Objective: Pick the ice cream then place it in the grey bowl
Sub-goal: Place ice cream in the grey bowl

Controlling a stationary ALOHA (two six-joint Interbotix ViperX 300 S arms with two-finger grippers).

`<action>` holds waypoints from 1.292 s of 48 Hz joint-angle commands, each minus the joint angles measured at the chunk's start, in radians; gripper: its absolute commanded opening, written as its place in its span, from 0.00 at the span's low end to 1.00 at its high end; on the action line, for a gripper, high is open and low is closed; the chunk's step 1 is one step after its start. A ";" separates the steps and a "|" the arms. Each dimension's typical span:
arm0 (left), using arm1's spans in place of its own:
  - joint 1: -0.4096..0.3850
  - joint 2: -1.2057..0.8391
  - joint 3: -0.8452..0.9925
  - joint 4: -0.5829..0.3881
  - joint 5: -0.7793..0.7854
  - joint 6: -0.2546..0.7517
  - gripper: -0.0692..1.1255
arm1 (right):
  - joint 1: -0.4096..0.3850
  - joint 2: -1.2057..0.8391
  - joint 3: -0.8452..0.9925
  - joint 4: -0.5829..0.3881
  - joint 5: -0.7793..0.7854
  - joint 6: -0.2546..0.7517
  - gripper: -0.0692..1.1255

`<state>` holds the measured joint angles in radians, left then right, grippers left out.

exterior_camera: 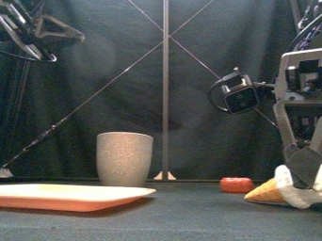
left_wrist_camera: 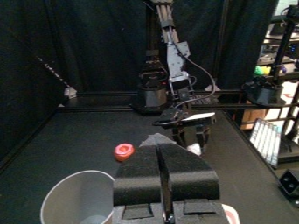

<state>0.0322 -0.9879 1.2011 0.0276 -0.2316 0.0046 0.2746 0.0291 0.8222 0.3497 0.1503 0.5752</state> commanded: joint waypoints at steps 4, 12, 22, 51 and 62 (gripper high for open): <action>0.000 0.003 -0.012 0.003 -0.005 0.000 0.03 | -0.008 -0.018 -0.025 -0.008 -0.005 -0.003 0.53; 0.000 0.003 -0.014 0.006 -0.005 0.000 0.03 | -0.098 -0.071 -0.077 -0.107 -0.006 -0.009 0.53; 0.002 0.003 -0.014 0.009 -0.005 0.002 0.03 | -0.241 -0.132 -0.216 -0.295 0.005 -0.009 0.53; 0.025 -0.002 -0.017 0.040 -0.005 0.003 0.03 | -0.476 0.138 -0.617 -0.551 -0.098 -0.014 0.53; 0.025 -0.023 -0.012 0.040 -0.005 0.002 0.03 | -0.492 0.221 -0.695 -0.575 -0.078 -0.009 0.69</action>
<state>0.0537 -1.0063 1.2011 0.0644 -0.2332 0.0061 -0.2117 0.2654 0.1580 -0.2224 0.0644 0.5645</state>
